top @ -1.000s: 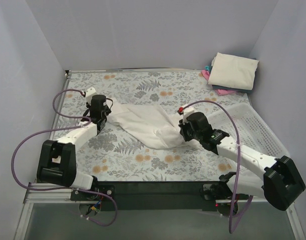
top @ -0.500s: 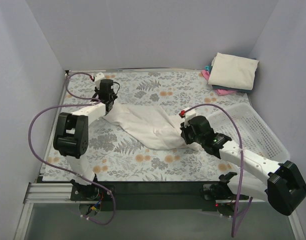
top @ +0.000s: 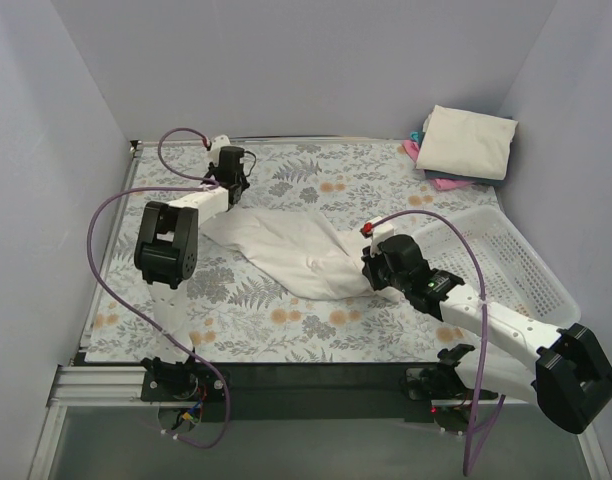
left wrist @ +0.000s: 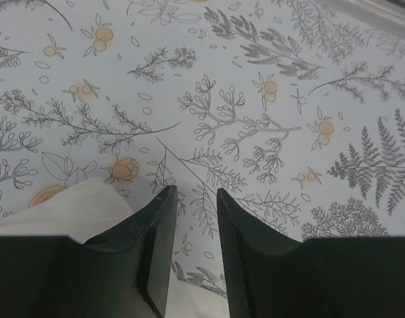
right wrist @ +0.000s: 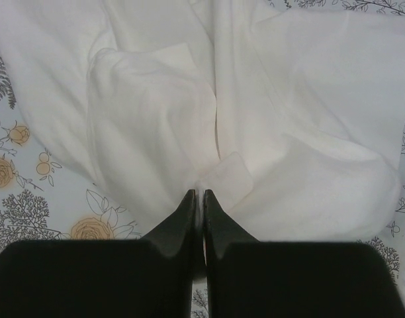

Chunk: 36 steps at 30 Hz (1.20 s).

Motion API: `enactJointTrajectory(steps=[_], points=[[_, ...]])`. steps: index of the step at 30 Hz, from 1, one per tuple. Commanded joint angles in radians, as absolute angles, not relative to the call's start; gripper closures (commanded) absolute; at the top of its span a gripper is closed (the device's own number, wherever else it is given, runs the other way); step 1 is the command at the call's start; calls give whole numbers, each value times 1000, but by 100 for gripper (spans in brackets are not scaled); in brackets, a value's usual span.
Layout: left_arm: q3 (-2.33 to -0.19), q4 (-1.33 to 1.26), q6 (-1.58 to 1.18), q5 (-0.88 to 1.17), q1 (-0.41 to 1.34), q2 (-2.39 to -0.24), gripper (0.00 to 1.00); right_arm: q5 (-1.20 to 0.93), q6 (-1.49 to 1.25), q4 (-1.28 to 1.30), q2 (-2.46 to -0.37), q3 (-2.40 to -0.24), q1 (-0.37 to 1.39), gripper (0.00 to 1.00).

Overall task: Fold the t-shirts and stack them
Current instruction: Flatten the tshirt out

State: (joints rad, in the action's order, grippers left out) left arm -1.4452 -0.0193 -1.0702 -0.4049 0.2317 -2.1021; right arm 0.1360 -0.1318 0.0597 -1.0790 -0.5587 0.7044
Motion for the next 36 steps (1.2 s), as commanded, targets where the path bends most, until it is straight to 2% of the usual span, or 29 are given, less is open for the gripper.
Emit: enactJointTrajectory(steps=[1,26,30,34,36], points=[[-1473,66,-1051,-462,248,-2114,70,155,-137,20,-1063,-552,706,99],[-1493,141,-1034,-595,267,-2181,70,146,-138,9,-1097,-545,706,99],[-1491,141,-1028,-606,267,-2181,77,155,-138,9,-1097,-543,707,99],[-1491,144,-1028,-591,267,-2192,100,156,-138,9,-1103,-543,706,99],[-1483,144,-1035,-588,268,-2186,100,164,-138,9,-1108,-541,706,99]])
